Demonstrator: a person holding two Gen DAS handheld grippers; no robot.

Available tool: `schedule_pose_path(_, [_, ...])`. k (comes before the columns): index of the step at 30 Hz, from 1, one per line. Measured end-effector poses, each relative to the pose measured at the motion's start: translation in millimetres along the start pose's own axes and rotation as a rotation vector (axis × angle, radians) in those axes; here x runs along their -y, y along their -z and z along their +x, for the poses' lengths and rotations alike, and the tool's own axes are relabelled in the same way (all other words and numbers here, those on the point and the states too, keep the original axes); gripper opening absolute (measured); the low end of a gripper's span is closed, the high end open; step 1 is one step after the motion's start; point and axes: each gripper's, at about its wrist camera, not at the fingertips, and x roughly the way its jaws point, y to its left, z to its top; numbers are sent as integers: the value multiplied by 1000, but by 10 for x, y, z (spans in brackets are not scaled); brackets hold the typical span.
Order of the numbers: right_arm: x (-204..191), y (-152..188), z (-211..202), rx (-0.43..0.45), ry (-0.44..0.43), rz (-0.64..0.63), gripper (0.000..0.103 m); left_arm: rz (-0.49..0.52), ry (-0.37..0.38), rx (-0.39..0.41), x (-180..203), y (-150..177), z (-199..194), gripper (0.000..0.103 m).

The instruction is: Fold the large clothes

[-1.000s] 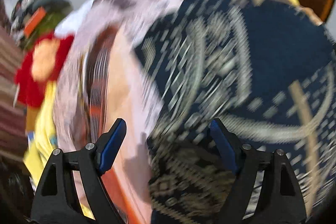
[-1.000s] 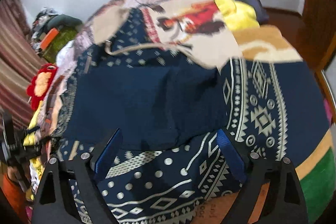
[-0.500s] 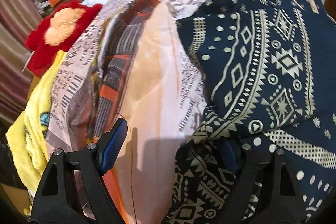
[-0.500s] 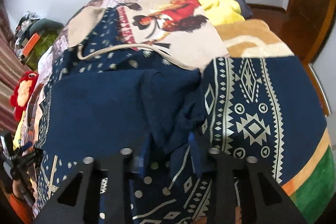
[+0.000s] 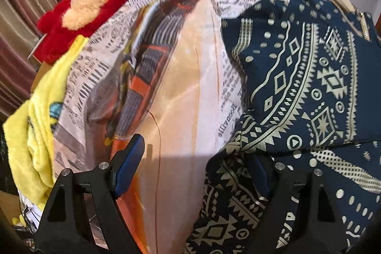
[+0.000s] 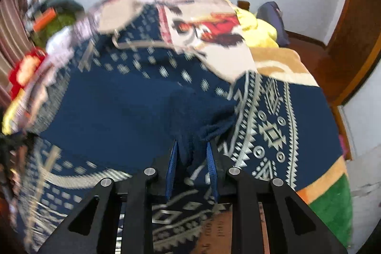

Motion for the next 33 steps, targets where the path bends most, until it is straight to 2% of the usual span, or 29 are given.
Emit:
schedule_pose_path(2, [9, 48, 63, -24, 6, -16, 21, -24, 13, -16, -7, 37, 51, 83])
schedule_pose_path(3, [7, 60, 73, -30, 9, -21, 24, -40, 22, -20, -25, 39, 67, 84])
schedule_pose_path(5, [17, 80, 68, -30, 43, -28, 44, -89, 56, -37, -104, 37, 115, 86])
schedule_pose_path(6, [18, 81, 62, -27, 100, -39, 70, -99, 67, -41, -135, 42, 122, 87])
schedule_pose_path(7, [26, 88, 54, -16, 146, -51, 85, -105, 72, -42, -147, 45, 130, 87])
schedule_pose_path(8, [38, 100, 38, -1, 171, -64, 86, -108, 77, -43, -156, 46, 135, 88])
schedule_pose_path(13, [196, 124, -49, -27, 97, -30, 86, -107, 52, -61, -107, 126, 43, 87])
schedule_pose_path(20, [480, 131, -388, -5, 61, 65, 86, 20, 48, -54, 46, 378, -364, 87])
schedule_pose_path(24, [710, 117, -631, 43, 51, 136, 86, 83, 83, 4, 168, 358, -777, 87])
schedule_pose_path(26, [826, 111, -741, 65, 48, 169, 86, 105, 110, 66, 282, 233, -1065, 87])
schedule_pose_path(30, [1067, 112, -921, 107, 54, 219, 86, 130, 168, 146, 496, 16, -1401, 87])
schedule_pose_path(33, [1284, 125, -997, 128, 81, 251, 86, 161, 194, 188, 704, -196, -1499, 87])
